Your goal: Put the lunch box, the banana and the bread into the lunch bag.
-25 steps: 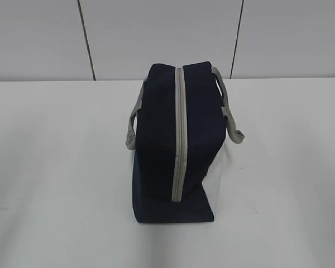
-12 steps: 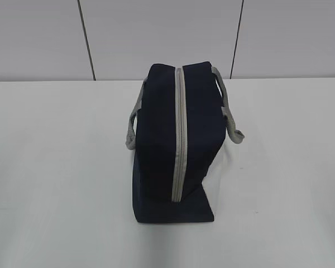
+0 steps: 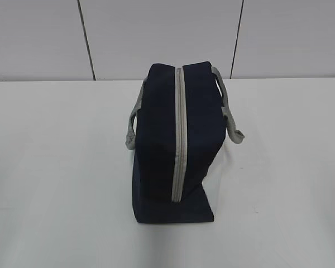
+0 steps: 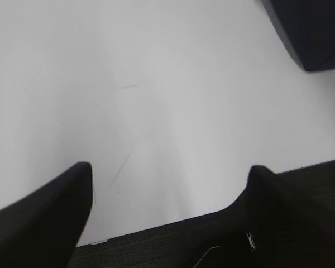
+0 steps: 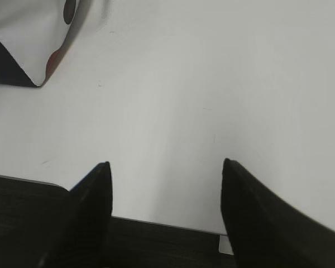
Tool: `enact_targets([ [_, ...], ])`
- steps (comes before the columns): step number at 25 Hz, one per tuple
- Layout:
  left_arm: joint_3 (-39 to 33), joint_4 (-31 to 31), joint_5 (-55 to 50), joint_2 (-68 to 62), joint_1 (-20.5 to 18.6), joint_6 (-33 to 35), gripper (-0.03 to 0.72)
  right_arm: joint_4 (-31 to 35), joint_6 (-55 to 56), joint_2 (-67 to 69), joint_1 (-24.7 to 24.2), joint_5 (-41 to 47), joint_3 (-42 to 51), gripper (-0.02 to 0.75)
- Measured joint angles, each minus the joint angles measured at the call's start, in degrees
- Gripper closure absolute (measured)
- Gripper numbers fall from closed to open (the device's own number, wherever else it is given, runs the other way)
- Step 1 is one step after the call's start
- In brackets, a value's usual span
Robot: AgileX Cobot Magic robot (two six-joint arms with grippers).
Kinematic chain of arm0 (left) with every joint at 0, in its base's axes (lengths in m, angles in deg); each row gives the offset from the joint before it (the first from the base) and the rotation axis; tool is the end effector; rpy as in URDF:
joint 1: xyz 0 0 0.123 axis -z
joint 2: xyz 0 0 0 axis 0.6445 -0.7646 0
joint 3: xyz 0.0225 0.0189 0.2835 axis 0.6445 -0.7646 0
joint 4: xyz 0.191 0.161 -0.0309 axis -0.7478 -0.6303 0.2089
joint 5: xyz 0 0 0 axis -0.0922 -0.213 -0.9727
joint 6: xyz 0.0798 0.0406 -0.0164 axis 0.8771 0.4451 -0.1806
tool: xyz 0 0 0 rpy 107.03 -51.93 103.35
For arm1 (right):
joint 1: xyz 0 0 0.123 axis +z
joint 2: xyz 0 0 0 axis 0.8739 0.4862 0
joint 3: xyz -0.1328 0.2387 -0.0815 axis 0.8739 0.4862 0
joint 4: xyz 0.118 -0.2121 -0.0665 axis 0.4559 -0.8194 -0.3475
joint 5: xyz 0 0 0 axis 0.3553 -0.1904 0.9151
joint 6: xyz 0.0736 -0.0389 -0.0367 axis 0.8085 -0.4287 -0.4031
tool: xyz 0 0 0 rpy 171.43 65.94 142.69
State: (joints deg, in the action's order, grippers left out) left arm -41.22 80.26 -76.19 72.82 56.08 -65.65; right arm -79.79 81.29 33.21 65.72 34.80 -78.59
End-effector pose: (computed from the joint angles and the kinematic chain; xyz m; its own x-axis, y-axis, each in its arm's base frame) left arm 0.0328 -0.0038 0.2768 -0.6708 0.1513 -0.7261 0.2071 0.9782 0.0124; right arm 0.0140 -0.0023 0.2714 -0.6369 -0.1583 -0.7545 -0.1223 0.9871 -0.1038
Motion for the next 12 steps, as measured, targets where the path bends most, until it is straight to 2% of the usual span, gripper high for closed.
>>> enact_targets([
  [9, 0.0, 0.0, 0.0, 0.0, -0.1, 0.0, 0.128, 0.0, 0.0, 0.0, 0.0, -0.1, 0.0, 0.281],
  [12, 0.0, 0.1, 0.1, 0.0, -1.8, 0.0, 0.128, 0.0, 0.0, -0.4, 0.0, -0.1, 0.0, 0.281],
])
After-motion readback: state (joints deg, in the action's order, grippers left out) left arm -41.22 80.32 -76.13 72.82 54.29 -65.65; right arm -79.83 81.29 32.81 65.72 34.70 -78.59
